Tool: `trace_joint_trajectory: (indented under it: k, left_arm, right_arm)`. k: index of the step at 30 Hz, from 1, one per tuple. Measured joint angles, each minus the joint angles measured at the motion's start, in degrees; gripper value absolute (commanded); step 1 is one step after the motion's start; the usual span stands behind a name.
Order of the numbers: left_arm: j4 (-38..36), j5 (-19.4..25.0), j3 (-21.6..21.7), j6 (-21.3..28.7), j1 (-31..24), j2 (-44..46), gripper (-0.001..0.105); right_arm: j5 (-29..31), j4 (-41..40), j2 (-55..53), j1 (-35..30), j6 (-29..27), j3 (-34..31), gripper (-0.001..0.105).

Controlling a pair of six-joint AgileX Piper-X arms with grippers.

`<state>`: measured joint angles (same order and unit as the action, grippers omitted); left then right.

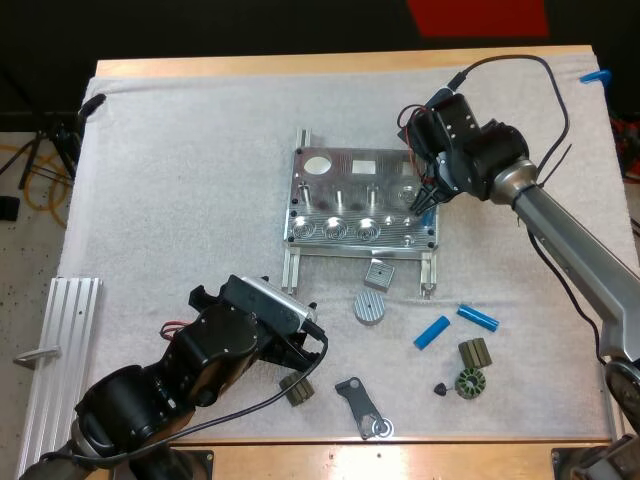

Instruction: Load cells from right to left

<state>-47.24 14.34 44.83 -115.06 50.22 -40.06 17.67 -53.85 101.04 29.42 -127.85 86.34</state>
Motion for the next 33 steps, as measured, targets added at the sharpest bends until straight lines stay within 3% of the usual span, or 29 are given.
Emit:
trace_joint_trajectory:
  k: [19,33]
  left_arm:
    - [0.0,0.0,0.0,0.0,0.0,0.0,0.065]
    - [0.0,0.0,0.0,0.0,0.0,0.0,0.065]
  right_arm:
    - [-3.4,-2.6,3.0,0.1,1.9,0.0,0.042]
    - [-2.5,-2.6,0.7,0.1,1.9,0.0,0.042]
